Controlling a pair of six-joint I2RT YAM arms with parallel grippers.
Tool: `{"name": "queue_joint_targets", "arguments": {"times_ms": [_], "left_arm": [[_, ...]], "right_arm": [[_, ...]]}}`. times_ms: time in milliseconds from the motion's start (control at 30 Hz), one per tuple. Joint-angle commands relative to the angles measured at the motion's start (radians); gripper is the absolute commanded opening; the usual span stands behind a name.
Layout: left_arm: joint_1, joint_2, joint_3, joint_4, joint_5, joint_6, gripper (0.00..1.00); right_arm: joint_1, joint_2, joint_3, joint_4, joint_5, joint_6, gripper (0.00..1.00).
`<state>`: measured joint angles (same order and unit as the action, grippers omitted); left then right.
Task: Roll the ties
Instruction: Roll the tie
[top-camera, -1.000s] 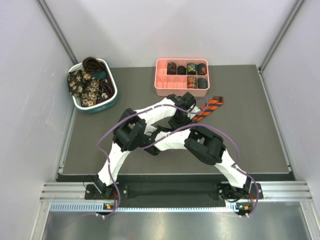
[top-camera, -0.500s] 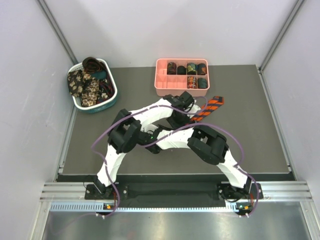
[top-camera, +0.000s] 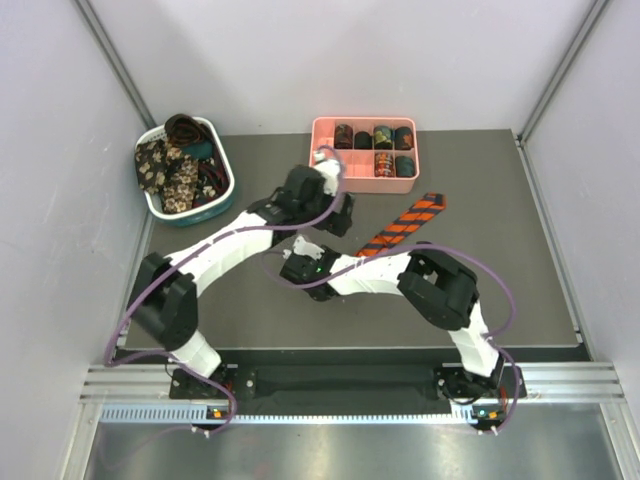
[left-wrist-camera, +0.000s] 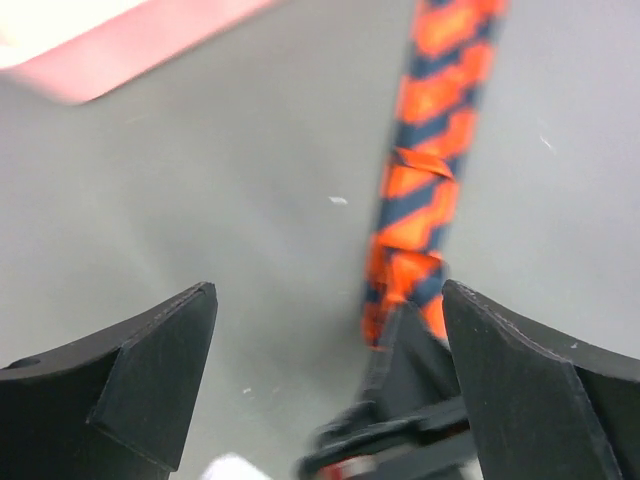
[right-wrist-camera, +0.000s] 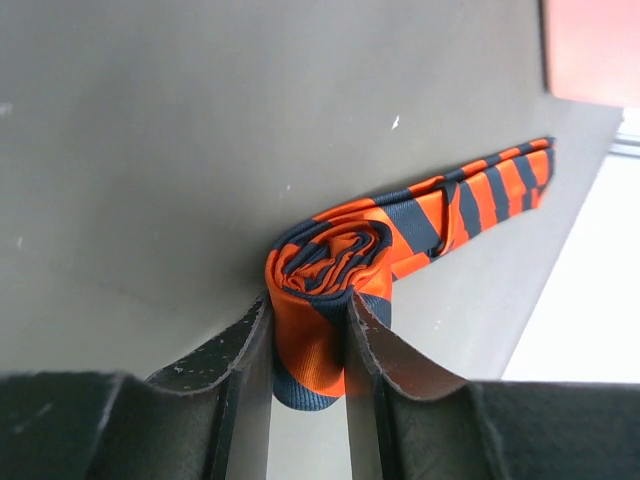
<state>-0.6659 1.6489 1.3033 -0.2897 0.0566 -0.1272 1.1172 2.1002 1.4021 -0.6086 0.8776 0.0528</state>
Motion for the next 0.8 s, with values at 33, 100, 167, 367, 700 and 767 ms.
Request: {"name": "queue_joint_targets", "arguments": {"times_ms": [33,100,167,367,700,767], "left_arm": [[0.107,-0.148,-0.209,0.282,-0.083,-0.207,0.99],[0.156,-0.223,-0.289,0.415,-0.077,-0.259,0.99],[0.189,-0.264,-0.387,0.470,-0.188,-0.366,0.99],[0.235,-0.343,-0.458,0.417,-0.298,-0.421,0.99],[0.262,-0.417,-0.591,0.520,-0.291,-0.442,0.99],[0.264,-0.423,-0.619,0.553,-0.284,-0.433,0.99]], "right_arm": [[-0.014,-0.126,-0.086,0.128,-0.186,-0.027,0.00],[-0.028,-0.158,-0.116,0.179,-0.219,-0.041,0.00],[-0.037,-0.210,-0.166,0.237,-0.270,-0.080,0.01],[-0.094,-0.330,-0.258,0.323,-0.448,-0.105,0.01],[-0.253,-0.445,-0.339,0.402,-0.822,-0.059,0.01],[-0.284,-0.453,-0.345,0.411,-0.946,-0.019,0.00]]}}
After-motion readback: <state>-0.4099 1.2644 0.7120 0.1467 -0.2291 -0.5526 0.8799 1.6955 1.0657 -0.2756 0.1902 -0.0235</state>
